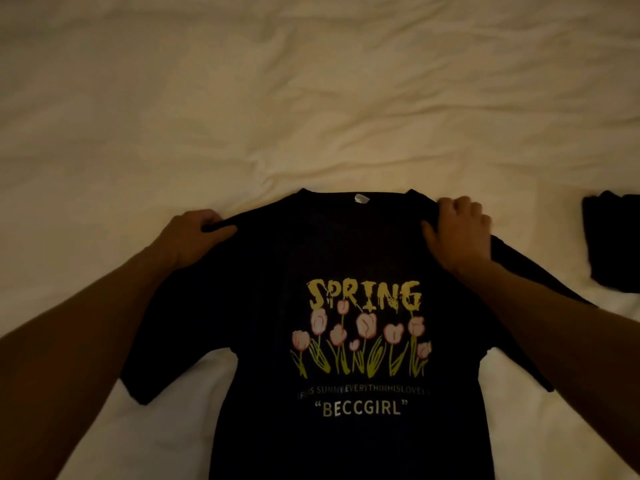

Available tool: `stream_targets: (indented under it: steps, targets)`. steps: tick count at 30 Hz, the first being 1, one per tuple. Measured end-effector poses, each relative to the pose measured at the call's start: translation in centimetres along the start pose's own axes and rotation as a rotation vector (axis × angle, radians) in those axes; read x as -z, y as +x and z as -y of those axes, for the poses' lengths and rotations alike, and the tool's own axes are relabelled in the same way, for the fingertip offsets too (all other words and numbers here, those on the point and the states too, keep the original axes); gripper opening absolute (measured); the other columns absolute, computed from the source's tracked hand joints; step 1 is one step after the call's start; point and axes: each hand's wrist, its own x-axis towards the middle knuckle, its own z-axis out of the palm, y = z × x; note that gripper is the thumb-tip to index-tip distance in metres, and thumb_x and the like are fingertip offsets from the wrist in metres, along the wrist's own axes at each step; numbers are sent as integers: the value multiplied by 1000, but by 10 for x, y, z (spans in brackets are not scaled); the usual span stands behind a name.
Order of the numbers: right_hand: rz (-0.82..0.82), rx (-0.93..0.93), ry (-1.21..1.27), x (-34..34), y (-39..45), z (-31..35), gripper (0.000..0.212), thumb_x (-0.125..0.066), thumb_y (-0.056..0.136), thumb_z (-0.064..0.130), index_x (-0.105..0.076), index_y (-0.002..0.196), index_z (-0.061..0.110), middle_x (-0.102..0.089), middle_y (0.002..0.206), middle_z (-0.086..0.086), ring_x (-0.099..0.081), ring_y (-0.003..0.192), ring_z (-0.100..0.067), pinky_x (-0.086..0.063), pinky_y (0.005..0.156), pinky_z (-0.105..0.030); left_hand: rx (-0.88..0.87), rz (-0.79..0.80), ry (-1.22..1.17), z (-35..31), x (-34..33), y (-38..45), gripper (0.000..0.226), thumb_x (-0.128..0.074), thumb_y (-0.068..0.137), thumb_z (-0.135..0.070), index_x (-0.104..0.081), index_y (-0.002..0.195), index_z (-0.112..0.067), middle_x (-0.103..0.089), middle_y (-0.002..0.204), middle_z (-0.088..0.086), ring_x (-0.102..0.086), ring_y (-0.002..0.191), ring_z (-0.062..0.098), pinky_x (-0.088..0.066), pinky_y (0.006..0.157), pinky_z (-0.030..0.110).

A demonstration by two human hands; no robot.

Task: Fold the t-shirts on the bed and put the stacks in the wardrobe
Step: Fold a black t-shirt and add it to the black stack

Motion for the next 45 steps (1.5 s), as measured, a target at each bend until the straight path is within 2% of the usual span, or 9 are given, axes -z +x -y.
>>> stream_targets:
  steps: [11, 15, 22, 25, 28, 32, 37, 41, 45]
  targets:
    - [77, 702, 278, 4, -20, 257, 44, -52, 98, 39, -50, 138, 22, -45, 140, -7, -37, 129, -32, -34, 99, -43, 34, 94, 60, 93, 29, -46, 19, -60, 96, -37, -65, 106, -21, -65, 103, 0, -60, 99, 23, -40, 80, 31]
    - [191, 655, 110, 3, -15, 310, 40, -52, 96, 43, -52, 127, 18, -51, 130, -11, -41, 123, -33, -33, 101, -44, 82, 36, -5, 129, 37, -58, 16, -61, 96, -33, -67, 88, -21, -65, 87, -1, -61, 88, 21, -38, 71, 30]
    - [183, 522, 240, 16, 2, 336, 31, -52, 98, 41, -57, 118, 18, -56, 122, -11, -48, 117, -33, -35, 96, -43, 53, -312, -180, 145, 71, -61, 23, -68, 90, -41, -68, 84, -18, -61, 73, 1, -55, 68, 11, -36, 56, 12]
    - [108, 522, 196, 8, -4, 331, 34, -53, 98, 39, -51, 124, 16, -52, 125, -11, -47, 117, -33, -36, 98, -45, 105, -221, -119, 159, 68, -61, 28, -72, 86, -44, -68, 96, -18, -65, 93, 2, -60, 87, 18, -45, 70, 23]
    - [17, 498, 209, 2, -16, 317, 46, -53, 97, 41, -45, 133, 14, -47, 130, -13, -45, 120, -33, -37, 100, -46, 98, -340, 91, 166, 56, -69, 40, -70, 88, -40, -62, 117, -13, -59, 115, 14, -55, 107, 35, -45, 89, 45]
    - [15, 470, 186, 2, -23, 277, 50, -51, 98, 41, -43, 139, 14, -46, 134, -14, -44, 122, -34, -36, 100, -45, 22, -411, 179, 116, 32, -69, 41, -64, 93, -31, -58, 126, -9, -51, 128, 19, -47, 115, 41, -39, 90, 49]
    - [-28, 403, 402, 13, -30, 214, 49, -53, 99, 33, -44, 140, 9, -42, 138, -17, -42, 124, -34, -42, 100, -44, -140, -401, 181, 23, 1, -54, 41, -63, 92, -30, -58, 128, -9, -51, 128, 15, -48, 116, 37, -42, 92, 47]
    - [-52, 84, 754, 18, -36, 136, 43, -52, 101, 30, -46, 138, 9, -42, 137, -15, -45, 124, -30, -41, 96, -34, -285, -336, 175, -57, -39, -47, 33, -61, 94, -30, -61, 121, -13, -55, 121, 11, -51, 113, 31, -46, 90, 45]
    - [-126, -172, 666, 4, -45, 20, 43, -50, 100, 31, -47, 135, 6, -46, 134, -19, -46, 123, -37, -40, 102, -46, -436, -129, 59, -132, -93, -51, 18, -61, 96, -26, -65, 109, -16, -64, 97, 0, -62, 91, 20, -54, 79, 40]
